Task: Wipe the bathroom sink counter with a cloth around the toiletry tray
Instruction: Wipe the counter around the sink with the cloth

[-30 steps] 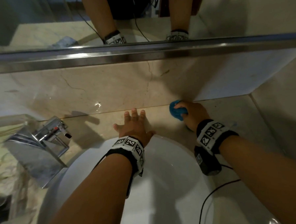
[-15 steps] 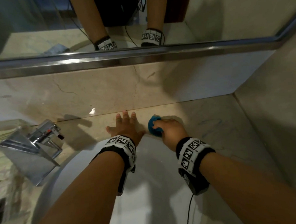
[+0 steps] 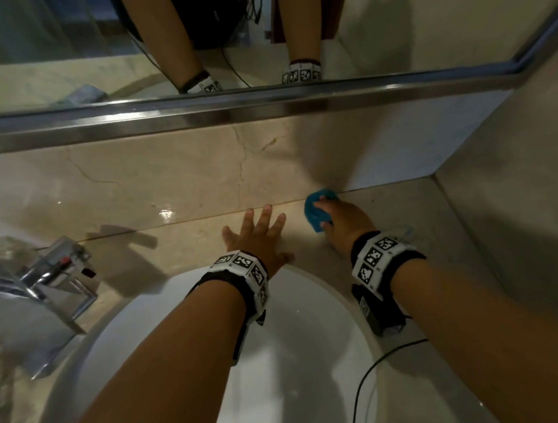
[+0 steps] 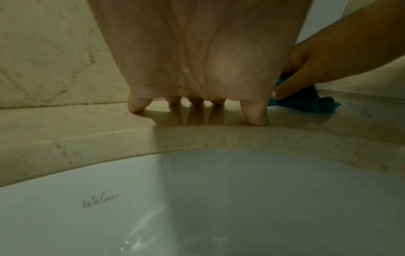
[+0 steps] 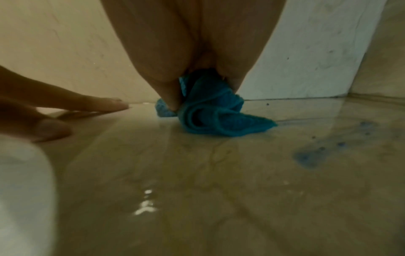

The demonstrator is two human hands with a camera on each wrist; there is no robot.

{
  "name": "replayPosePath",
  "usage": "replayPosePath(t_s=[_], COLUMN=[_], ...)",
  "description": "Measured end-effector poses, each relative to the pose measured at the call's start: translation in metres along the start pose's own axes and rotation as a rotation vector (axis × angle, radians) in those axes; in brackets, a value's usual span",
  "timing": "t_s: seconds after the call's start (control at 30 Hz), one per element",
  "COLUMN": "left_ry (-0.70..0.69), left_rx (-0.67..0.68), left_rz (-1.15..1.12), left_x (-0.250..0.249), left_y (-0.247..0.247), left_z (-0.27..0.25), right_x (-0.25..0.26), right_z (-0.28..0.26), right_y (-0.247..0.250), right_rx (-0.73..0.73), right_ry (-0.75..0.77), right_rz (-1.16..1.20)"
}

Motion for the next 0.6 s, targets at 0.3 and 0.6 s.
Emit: replayPosePath(t_s=[0.3,0.6], left_ry=[0.003,0.035], left_rx=[-0.064,-0.023], left_rz=[-0.102,-0.150], left_x=[0.005,0.010], left_y=[0.009,0.006], left_z=[-0.006,-0.004], right_x=[0.014,0.019], right_z=[-0.014,-0.005], right_y=[-0.026,-0.006], right_rx=[0.024,-0.092], right_ry=[0.130,-0.023], right_rz=[-0.152,-0.046])
Point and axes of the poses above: each hand's wrist, its own z-axis towards the middle knuckle, its own y-axis out of the back of the hand, x = y × z, the point moved 6 cm from there along z, towards the middle knuckle
